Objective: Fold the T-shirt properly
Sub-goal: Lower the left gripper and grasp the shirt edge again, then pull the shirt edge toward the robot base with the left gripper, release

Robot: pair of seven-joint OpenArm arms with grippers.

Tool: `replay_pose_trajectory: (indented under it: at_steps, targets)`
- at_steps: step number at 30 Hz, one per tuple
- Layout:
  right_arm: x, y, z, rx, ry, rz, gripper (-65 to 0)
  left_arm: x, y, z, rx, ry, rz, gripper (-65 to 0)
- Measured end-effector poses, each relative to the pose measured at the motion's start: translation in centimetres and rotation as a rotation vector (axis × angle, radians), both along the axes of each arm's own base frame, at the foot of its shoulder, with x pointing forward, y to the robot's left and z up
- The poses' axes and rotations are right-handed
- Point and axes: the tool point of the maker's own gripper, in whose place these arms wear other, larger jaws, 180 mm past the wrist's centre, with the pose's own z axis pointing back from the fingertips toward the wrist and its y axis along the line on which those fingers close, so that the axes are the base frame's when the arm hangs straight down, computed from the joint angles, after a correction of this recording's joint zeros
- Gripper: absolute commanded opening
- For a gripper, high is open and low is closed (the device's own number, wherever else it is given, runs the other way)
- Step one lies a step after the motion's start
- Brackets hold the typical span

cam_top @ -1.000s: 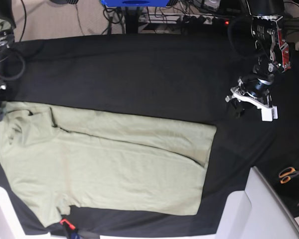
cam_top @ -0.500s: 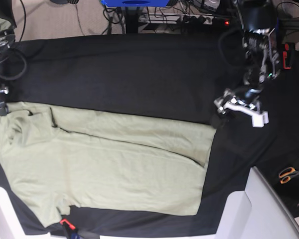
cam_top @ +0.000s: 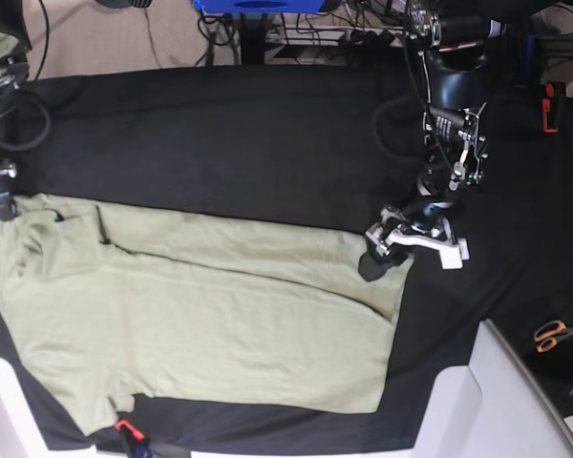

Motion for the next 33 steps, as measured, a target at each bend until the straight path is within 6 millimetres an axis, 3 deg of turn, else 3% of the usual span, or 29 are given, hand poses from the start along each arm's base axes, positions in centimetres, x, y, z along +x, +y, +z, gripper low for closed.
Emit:
replay_pose_trajectory:
  at_steps: [2,4,10,15,20,28,33]
  targets:
    - [-0.1,0.0,0.0,0.000,0.001,0.000,-65.0,0.4,-0.2,0.1,-0.009,-0.001,0.002,-15.0]
    - [-0.1,0.0,-0.1,0.000,0.002,0.001,-65.0,0.5,-0.3,0.1,-0.010,0.004,0.006,-22.7]
    - [-0.1,0.0,-0.1,0.000,0.002,0.000,-65.0,-0.1,0.5,-1.0,0.006,0.017,0.051,-64.8]
    - [-0.2,0.1,-0.1,-0.002,0.003,0.007,-65.0,-0.1,1.1,-1.0,-0.003,0.017,0.071,-65.0]
    - [-0.9,0.5,-0.3,0.008,0.023,0.048,-65.0,-1.8,3.0,-0.9,-0.006,0.004,0.127,-65.0]
    - [-4.7,0.4,-0.1,-0.057,0.144,0.162,-65.0,-8.8,3.1,-1.5,0.079,0.076,0.044,-65.0]
    - [-7.6,0.9,0.3,-0.114,0.216,0.226,-65.0,-13.1,3.4,-0.4,0.141,0.085,0.006,-65.0]
